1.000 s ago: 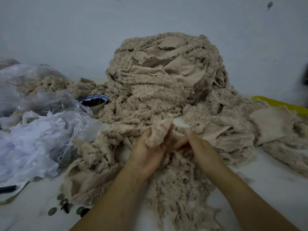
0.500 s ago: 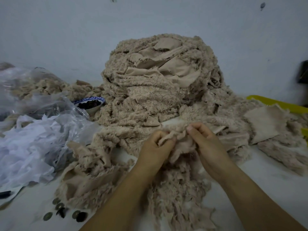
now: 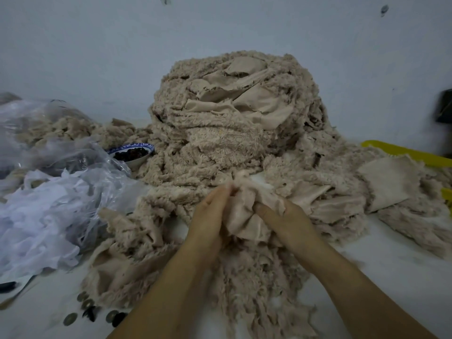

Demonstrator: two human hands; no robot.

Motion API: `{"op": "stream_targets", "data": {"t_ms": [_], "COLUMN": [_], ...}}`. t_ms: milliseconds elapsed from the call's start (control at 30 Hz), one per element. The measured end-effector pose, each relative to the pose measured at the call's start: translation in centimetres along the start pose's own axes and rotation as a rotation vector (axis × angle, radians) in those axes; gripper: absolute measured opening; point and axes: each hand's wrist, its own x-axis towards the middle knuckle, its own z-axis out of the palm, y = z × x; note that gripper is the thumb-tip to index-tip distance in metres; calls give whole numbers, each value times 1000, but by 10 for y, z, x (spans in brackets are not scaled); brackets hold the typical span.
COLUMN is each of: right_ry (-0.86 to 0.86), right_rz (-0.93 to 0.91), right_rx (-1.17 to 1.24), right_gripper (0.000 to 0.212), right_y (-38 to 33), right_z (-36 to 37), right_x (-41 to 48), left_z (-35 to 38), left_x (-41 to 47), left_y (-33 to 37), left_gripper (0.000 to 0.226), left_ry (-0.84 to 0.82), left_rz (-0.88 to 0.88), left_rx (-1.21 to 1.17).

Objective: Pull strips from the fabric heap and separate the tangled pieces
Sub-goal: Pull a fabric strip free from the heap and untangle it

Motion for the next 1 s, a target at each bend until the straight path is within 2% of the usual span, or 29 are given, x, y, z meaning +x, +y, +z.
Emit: {"op": "stream_targets", "data": {"t_ms": [67, 100, 133, 167, 233, 267, 300, 333, 367, 467, 600, 667, 733, 800, 867, 900, 933, 1000], "right_ry": [16, 4, 14, 62, 181, 243, 256, 253, 227, 117, 68, 11, -24, -34, -43, -43, -47, -58], "right_rz": [21, 44, 51, 61, 13, 13, 54, 91, 132, 127, 65, 44, 30, 12, 7, 13, 14, 17], "right_rx": [-27, 6, 127, 343, 866, 1015, 1063, 1015, 928, 557, 29, -181, -314, -379, -405, -402, -401, -405], "right_gripper": [9, 8, 17, 27, 23, 51, 80, 92, 91, 67, 36, 25, 23, 23, 22, 22, 22, 24], "right_y": [1, -2, -4, -9, -16, -17, -14, -8, -2, 9, 15, 19, 19, 17, 17, 16, 17, 17], "right_z": [-2, -4, -8, -14, -33, -40, -42, -41, -38, -22, -6, -4, -1, 1, 1, 1, 0, 0], "right_x": [0, -1, 1, 4, 11, 15, 16, 15, 16, 14, 9, 6, 5, 3, 3, 2, 2, 2], "left_z": [-6, -10, -16, -21, -28, -30, -32, -33, -35, -38, -35, -33, -31, -31, -33, -33, -32, -30], "left_x": [3, 6, 9, 12, 16, 17, 19, 21, 22, 25, 23, 23, 23, 21, 23, 24, 24, 24], "left_y": [5, 5, 5, 4, 0, -3, -7, -9, -13, -20, -22, -22, -19, -17, -18, -18, -19, -20], "left_gripper": [28, 30, 31, 31, 27, 23, 20, 18, 20, 39, 49, 37, 24, 47, 45, 34, 32, 45], "left_ry": [148, 240, 329, 399, 452, 449, 427, 388, 342, 208, 114, 147, 185, 235, 279, 260, 221, 139], "left_rz": [61, 90, 115, 129, 136, 145, 159, 164, 168, 102, 11, 18, 58, 139, 243, 234, 182, 60], "left_rx": [106, 179, 257, 337, 463, 524, 616, 748, 896, 1257, 1547, 1543, 1464, 1343, 1273, 1309, 1387, 1534]}}
